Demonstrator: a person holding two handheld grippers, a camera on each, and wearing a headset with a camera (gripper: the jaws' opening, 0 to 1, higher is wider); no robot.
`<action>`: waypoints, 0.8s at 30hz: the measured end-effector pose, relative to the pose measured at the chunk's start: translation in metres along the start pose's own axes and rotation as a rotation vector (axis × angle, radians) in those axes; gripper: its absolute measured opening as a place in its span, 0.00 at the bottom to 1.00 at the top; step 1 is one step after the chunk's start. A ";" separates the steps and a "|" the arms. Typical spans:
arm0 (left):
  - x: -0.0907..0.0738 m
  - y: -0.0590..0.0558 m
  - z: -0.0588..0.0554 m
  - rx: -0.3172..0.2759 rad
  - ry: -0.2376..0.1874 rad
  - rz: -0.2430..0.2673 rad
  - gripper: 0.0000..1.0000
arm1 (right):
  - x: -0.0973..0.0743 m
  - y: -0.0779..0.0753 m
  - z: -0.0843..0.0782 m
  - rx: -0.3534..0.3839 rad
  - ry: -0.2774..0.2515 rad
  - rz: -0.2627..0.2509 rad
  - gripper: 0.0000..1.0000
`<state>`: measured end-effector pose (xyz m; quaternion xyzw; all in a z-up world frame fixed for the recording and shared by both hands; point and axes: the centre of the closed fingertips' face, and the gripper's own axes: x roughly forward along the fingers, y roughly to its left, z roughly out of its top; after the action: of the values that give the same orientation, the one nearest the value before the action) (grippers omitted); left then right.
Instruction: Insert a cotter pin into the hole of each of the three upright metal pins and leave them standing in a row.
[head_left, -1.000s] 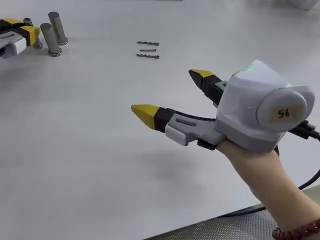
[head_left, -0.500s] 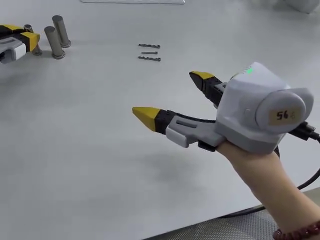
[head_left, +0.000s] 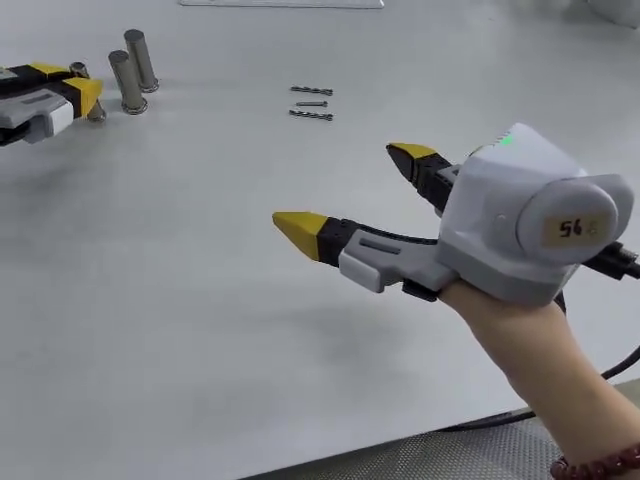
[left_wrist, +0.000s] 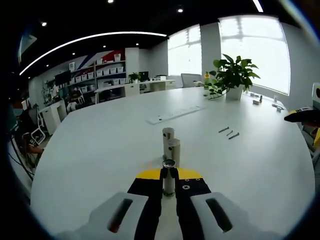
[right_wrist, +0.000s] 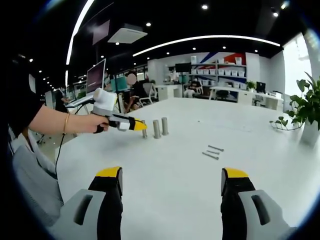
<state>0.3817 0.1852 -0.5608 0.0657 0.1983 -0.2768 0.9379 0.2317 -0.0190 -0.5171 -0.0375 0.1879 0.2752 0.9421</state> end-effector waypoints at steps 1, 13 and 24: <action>-0.003 -0.006 -0.001 0.000 0.002 -0.002 0.05 | -0.001 0.000 0.000 -0.001 0.000 0.000 0.78; -0.020 -0.065 -0.008 0.020 0.008 -0.080 0.05 | -0.006 0.000 -0.002 -0.004 0.006 0.003 0.78; -0.016 -0.095 -0.007 0.014 0.001 -0.135 0.05 | -0.010 0.000 -0.006 0.000 0.012 0.002 0.77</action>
<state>0.3152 0.1151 -0.5622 0.0590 0.2010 -0.3409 0.9165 0.2226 -0.0252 -0.5190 -0.0390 0.1937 0.2760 0.9406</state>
